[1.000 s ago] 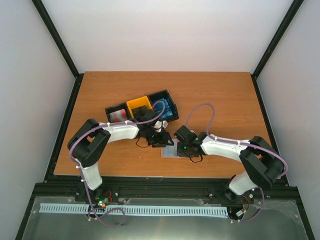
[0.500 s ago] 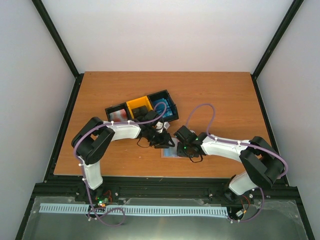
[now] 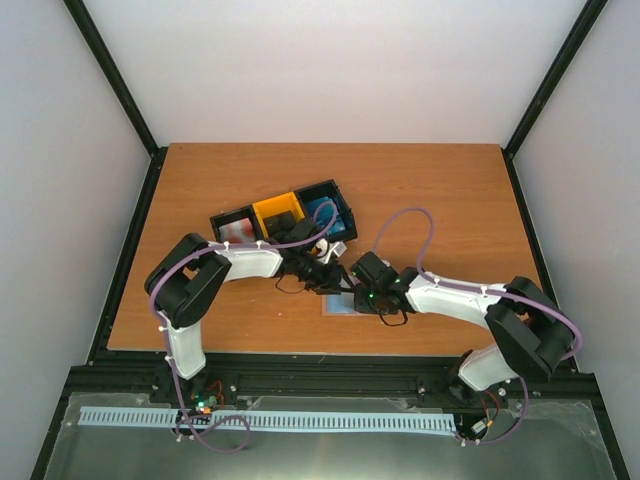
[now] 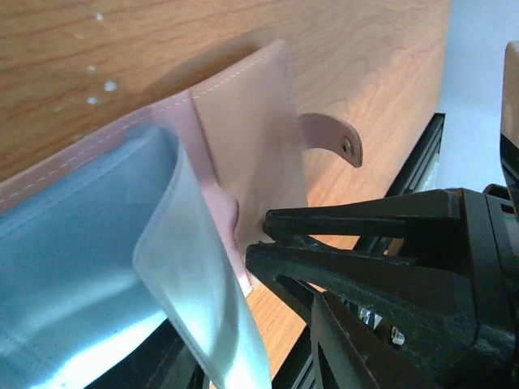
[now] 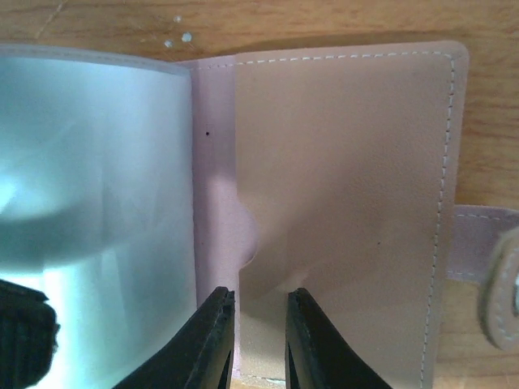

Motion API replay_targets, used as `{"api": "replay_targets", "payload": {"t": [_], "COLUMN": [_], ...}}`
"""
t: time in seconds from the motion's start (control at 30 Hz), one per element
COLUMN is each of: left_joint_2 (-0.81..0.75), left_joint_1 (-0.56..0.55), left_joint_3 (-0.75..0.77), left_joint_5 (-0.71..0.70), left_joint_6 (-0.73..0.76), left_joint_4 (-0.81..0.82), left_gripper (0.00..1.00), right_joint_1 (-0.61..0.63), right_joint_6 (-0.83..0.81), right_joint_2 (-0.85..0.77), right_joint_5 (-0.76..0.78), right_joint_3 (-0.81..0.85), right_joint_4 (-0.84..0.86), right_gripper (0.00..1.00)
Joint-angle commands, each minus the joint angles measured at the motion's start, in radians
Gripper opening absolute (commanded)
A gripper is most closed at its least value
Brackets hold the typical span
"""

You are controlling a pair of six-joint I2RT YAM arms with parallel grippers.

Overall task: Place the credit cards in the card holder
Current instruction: Open the card holder at the center of the board.

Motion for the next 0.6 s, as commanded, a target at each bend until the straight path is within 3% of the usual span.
{"api": "replay_targets", "payload": {"t": [0.0, 0.57], "left_joint_2": [0.03, 0.115], "left_joint_1": [-0.009, -0.015], "left_joint_3": [0.034, 0.093], "left_joint_5": [0.072, 0.197], "left_joint_6": [0.047, 0.004], "left_joint_4": [0.055, 0.133], "left_gripper": [0.35, 0.42], "right_joint_1": [-0.007, -0.009], "right_joint_6": [0.016, 0.082], "right_joint_2": [-0.048, -0.506], "right_joint_5": [0.037, 0.091], "right_joint_3": [-0.007, -0.082], "right_joint_4": [0.006, -0.17], "right_gripper": [0.19, 0.2]}}
